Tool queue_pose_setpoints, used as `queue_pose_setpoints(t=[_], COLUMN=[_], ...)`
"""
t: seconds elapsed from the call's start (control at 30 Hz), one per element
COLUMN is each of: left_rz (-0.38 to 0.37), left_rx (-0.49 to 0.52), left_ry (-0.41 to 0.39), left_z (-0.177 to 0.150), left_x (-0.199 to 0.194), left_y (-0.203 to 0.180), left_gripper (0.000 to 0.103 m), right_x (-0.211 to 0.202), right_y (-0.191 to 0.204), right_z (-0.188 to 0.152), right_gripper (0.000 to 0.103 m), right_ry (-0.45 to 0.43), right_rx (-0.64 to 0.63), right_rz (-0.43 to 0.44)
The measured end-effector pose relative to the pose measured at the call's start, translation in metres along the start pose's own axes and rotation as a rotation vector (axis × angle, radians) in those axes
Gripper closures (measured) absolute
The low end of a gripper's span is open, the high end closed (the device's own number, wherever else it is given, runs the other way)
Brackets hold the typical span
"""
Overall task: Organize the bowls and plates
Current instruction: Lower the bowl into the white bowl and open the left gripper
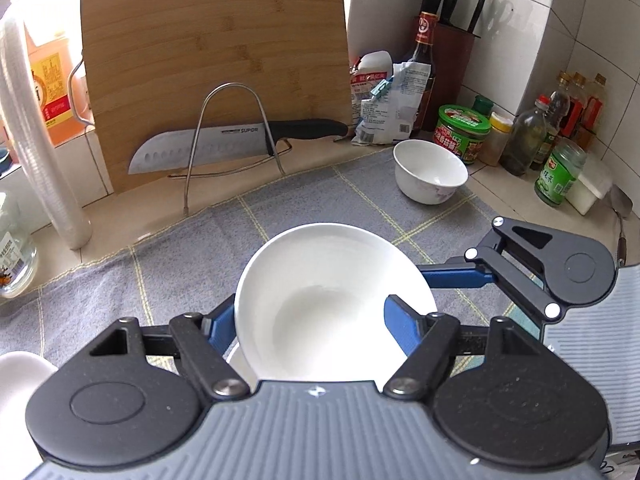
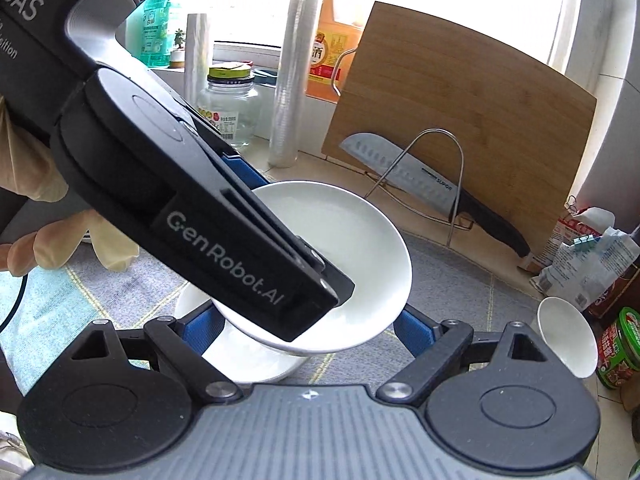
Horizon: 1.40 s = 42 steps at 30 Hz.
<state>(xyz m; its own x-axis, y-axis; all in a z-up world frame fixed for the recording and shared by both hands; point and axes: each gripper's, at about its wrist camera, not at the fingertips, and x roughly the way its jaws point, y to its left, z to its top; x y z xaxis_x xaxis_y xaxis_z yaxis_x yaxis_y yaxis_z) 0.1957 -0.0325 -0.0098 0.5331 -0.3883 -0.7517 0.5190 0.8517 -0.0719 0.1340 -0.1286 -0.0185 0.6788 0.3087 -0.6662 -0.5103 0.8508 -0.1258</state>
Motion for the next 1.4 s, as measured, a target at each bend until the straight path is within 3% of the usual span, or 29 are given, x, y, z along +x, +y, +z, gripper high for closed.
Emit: queue_pose_setpoints(t=[0.47,1.4], left_rz=[-0.011,-0.028], left_rx=[-0.078,-0.112], left_ry=[0.034,0.053], left_z=[-0.025,-0.034], left_x=[0.007,0.020], left_y=[0.019,0.029], left_gripper=[0.028,0.028], right_x=[0.018,0.028], right_y=[0.018,0.020], right_z=[-0.007,-0.015], right_gripper=[0.009,0.009], right_ry=[0.042,0.063], right_rx=[-0.004,0.030], right_rz=[0.065,0.102])
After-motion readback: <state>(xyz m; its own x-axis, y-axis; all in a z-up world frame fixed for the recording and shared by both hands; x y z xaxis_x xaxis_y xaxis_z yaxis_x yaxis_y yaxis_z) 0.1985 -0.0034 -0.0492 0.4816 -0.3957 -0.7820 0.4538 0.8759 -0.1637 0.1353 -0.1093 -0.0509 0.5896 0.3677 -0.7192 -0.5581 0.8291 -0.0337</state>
